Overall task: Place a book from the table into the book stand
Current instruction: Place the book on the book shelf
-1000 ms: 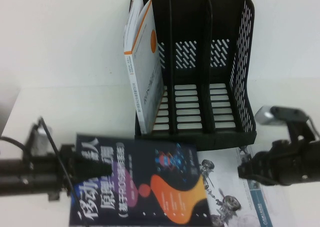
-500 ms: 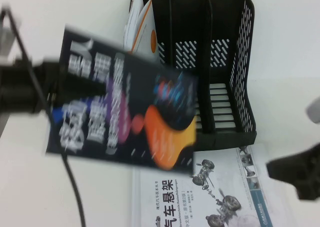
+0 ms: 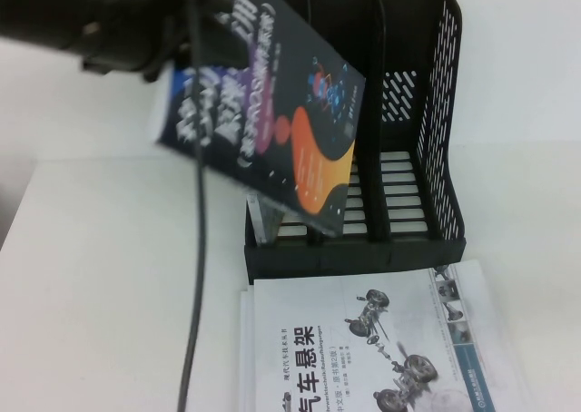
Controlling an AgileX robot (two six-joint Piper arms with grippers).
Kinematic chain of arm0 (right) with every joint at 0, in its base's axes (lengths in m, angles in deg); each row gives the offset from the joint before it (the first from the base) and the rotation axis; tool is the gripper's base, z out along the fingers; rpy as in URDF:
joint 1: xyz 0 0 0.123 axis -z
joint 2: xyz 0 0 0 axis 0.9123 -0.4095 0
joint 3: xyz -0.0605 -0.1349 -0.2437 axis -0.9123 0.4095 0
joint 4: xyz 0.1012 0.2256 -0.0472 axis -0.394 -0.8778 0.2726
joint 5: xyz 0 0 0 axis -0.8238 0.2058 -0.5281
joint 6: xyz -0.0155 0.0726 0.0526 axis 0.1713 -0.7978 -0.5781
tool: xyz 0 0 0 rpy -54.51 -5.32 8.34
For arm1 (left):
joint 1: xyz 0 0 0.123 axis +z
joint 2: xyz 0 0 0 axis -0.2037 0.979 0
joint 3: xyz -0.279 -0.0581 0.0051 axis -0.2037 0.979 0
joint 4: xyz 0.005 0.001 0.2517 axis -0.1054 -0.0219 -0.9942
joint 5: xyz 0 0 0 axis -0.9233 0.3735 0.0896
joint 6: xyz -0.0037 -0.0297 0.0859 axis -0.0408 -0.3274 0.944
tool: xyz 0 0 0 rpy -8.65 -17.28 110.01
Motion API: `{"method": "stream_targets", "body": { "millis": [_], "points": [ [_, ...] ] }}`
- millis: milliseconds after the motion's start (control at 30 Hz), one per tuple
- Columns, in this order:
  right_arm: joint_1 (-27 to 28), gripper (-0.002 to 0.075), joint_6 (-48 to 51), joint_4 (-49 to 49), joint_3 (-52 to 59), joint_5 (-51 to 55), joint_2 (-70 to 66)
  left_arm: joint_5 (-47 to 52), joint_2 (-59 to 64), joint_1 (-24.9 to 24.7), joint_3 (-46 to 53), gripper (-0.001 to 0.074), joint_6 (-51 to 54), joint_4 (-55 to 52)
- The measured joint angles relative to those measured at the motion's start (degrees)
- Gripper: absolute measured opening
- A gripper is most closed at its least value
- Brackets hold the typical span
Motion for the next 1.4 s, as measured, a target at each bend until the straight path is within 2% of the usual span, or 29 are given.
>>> {"method": "stream_targets", "body": {
  "millis": [167,467,667,867,1000,1067,1200,1267,1333,1400],
  "points": [
    [0.00,-0.0001,-9.28,11.19,0.00,6.68,5.46,0.00,10.23,-3.42,-11.38,0.0113,-7.95,-8.23],
    [0.00,-0.0001,-15.57,18.40,0.00,12.37,11.02,2.38,23.26,-5.12,-26.73,0.0113,-17.07,-17.41],
    [0.00,-0.0001,-16.15,18.79,0.00,12.22,11.48,2.00,27.44,-7.07,-28.98,0.0113,-21.76,-19.11],
    [0.00,-0.0001,-16.57,19.20,0.00,10.78,11.47,1.77,30.63,-10.52,-28.98,0.0113,-25.10,-28.23],
    [0.00,-0.0001,-17.14,19.29,0.00,9.86,11.47,1.12,30.71,-11.39,-29.02,0.0114,-25.74,-30.45],
    [0.00,-0.0001,-17.54,19.29,0.00,9.33,11.47,0.42,30.86,-11.53,-29.02,0.0149,-25.50,-30.45],
    [0.00,-0.0001,-17.88,19.29,0.00,8.38,11.47,-3.71,30.95,-11.53,-29.48,0.0349,-24.96,-30.10],
    [0.00,-0.0001,-17.92,19.29,0.00,7.88,11.47,-4.61,30.95,-11.53,-29.48,0.0421,-24.69,-29.85],
    [0.00,-0.0001,-18.15,19.67,0.00,7.47,11.47,-5.74,30.95,-11.53,-29.63,0.0449,-24.53,-29.63],
    [0.00,-0.0001,-18.38,21.13,0.00,7.23,11.47,-5.59,30.95,-11.41,-30.34,0.0433,-23.96,-30.16]
  ]
}}
